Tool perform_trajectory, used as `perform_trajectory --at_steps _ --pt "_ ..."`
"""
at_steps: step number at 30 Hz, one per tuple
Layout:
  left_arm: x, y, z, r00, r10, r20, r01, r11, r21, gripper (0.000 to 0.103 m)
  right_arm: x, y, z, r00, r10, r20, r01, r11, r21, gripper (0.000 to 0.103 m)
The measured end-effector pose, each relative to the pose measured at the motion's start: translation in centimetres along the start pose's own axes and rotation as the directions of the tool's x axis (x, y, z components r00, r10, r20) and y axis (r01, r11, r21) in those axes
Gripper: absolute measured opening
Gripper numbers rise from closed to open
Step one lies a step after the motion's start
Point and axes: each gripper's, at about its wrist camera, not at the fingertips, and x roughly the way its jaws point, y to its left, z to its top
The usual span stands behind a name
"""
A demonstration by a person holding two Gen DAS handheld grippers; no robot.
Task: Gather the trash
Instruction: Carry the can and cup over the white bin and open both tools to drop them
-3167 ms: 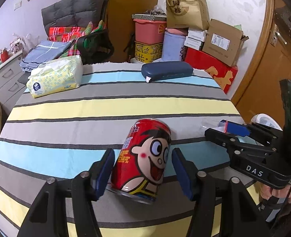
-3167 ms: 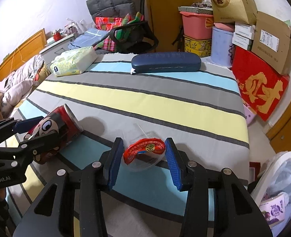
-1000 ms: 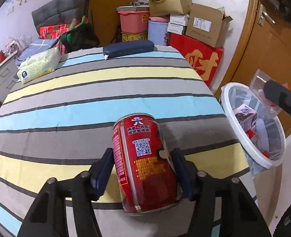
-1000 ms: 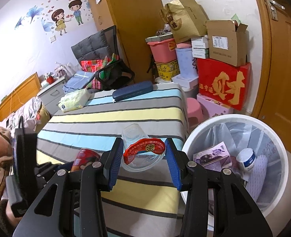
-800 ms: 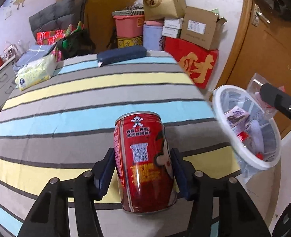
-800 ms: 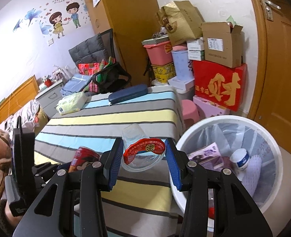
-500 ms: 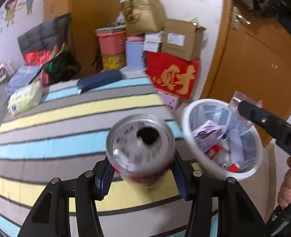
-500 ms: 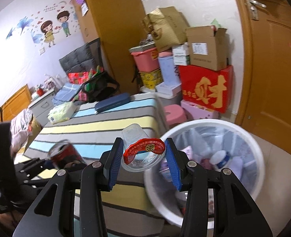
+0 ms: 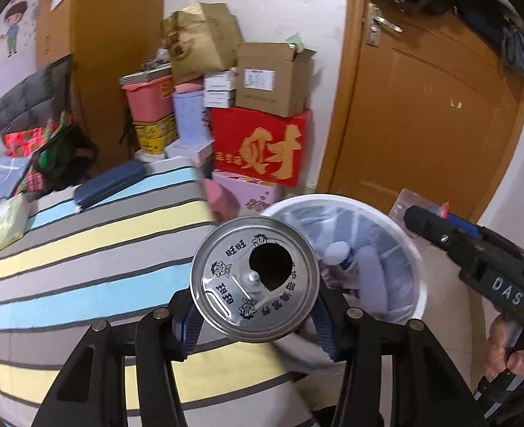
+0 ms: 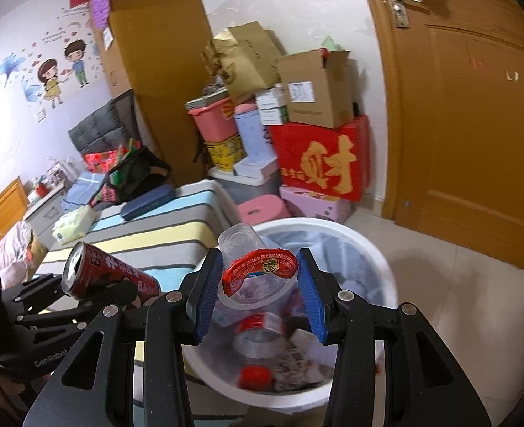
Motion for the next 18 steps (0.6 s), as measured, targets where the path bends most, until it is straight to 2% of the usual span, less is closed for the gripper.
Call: perform_trajectory --at_steps 9,18 --pt "3.5 -3.3 0.5 0.997 -0.065 -0.049 0.066 0.997 0.028 0.053 1.7 -2.7 -1.0 0.995 -0.058 -0.075 0.061 0.998 0.03 0.045" --pt "5.2 -3.9 0.2 0.996 -0.057 -0.067 0.06 0.997 0.042 0.054 3.1 -4.1 -1.7 0.987 -0.088 -0.133 0.094 0.995 0.042 0.045"
